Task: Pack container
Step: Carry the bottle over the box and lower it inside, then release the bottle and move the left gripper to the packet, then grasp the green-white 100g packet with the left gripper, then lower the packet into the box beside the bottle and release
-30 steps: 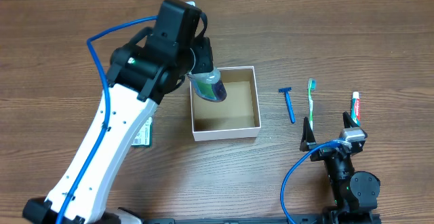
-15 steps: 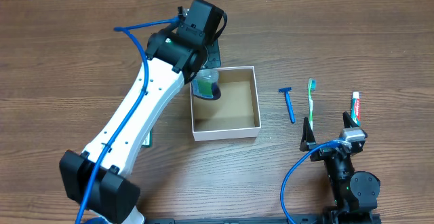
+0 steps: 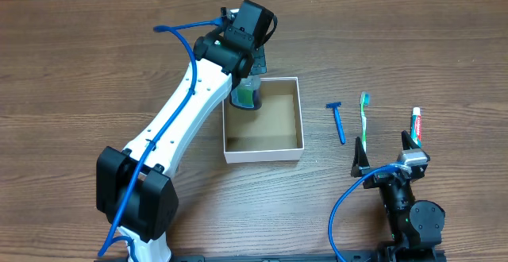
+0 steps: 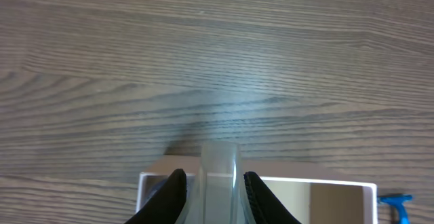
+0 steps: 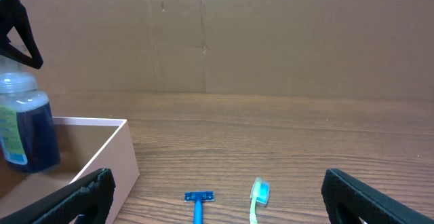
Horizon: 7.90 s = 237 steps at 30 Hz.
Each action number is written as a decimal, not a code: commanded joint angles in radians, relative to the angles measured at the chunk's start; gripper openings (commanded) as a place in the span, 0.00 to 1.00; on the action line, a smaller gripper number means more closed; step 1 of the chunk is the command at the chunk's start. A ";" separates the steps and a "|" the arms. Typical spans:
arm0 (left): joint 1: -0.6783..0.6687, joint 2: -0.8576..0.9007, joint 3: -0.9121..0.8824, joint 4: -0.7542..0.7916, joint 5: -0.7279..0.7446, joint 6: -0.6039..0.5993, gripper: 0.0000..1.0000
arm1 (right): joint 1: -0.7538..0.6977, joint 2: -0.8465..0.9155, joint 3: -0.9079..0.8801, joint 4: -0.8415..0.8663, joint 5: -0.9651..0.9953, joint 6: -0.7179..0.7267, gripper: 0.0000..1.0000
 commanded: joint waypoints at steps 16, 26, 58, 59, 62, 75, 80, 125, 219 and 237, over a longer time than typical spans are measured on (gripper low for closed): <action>-0.031 -0.020 -0.037 0.005 -0.099 0.047 0.27 | -0.007 -0.008 -0.011 0.005 -0.005 -0.003 1.00; -0.032 -0.019 -0.059 0.014 -0.095 0.072 0.27 | -0.007 -0.008 -0.011 0.005 -0.005 -0.003 1.00; -0.031 -0.019 -0.058 -0.120 -0.035 0.072 0.54 | -0.007 -0.008 -0.011 0.005 -0.005 -0.003 1.00; -0.030 -0.021 -0.056 -0.120 -0.035 0.072 0.56 | -0.007 -0.008 -0.011 0.005 -0.005 -0.003 1.00; -0.030 -0.036 -0.039 -0.122 -0.027 0.106 0.61 | -0.007 -0.008 -0.011 0.005 -0.005 -0.003 1.00; 0.055 -0.331 -0.004 -0.336 0.130 0.307 1.00 | -0.007 -0.008 -0.011 0.005 -0.005 -0.003 1.00; 0.132 -0.383 -0.008 -0.580 0.148 0.375 1.00 | -0.007 -0.008 -0.011 0.005 -0.005 -0.003 1.00; 0.404 -0.630 -1.204 0.452 0.159 0.482 1.00 | -0.007 -0.008 -0.011 0.005 -0.005 -0.003 1.00; -0.059 -0.310 -0.620 0.187 0.134 -0.201 0.57 | -0.007 -0.008 -0.011 0.005 -0.005 -0.003 1.00; -0.054 -0.425 -0.328 -0.003 0.172 -0.094 0.79 | -0.007 -0.008 -0.011 0.005 -0.005 -0.003 1.00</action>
